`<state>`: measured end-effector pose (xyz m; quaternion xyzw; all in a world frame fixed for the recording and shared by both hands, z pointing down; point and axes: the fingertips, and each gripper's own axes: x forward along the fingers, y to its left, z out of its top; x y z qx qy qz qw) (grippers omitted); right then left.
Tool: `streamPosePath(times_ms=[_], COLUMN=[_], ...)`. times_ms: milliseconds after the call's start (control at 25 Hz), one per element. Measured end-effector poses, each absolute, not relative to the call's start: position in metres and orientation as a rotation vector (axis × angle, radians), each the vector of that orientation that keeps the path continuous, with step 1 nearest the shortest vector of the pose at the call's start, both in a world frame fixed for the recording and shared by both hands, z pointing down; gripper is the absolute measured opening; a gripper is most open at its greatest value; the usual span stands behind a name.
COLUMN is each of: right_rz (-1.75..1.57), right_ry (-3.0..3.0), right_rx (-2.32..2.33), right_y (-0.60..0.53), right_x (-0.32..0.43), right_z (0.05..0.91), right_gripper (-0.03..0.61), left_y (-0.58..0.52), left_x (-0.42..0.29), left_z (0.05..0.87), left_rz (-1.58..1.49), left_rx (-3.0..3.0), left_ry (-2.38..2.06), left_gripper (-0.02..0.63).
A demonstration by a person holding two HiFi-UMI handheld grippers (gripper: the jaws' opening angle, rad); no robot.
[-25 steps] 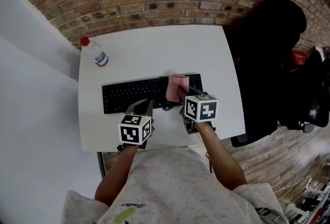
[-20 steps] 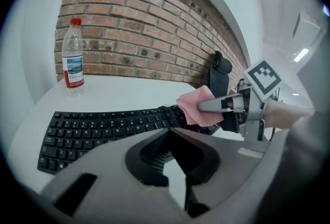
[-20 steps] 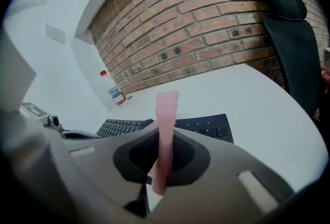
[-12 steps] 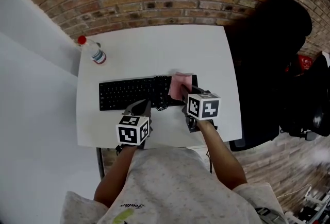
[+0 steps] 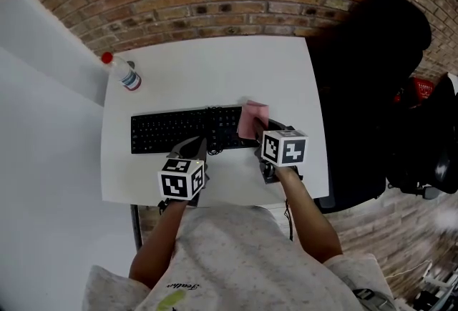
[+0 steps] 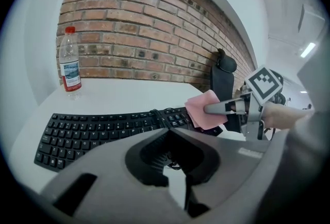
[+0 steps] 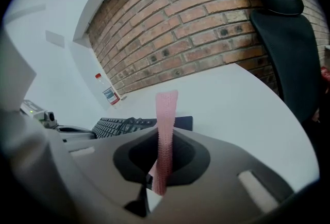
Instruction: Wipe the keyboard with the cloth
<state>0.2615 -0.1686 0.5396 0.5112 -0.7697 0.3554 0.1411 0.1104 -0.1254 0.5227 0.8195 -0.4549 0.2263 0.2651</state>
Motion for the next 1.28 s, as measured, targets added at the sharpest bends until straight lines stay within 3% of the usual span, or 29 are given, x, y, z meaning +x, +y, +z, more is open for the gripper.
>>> streamPosePath(times_ms=[680,1280], right_rz=[1.026,0.916], right_ry=[-2.194,-2.369], right_rx=[1.536,1.445], right_y=[-0.164,-0.163], right_x=[0.299,0.208], right_z=[0.536,0.468], right_gripper=[0.023,0.023], left_y=[-0.127,-0.120], left_x=[0.117,0.038], left_z=[0.532,0.531], left_rz=[0.587,0.531], left_rx=[2.179,2.131], left_ry=[-1.222,-1.257], left_gripper=[-0.008,-0.008])
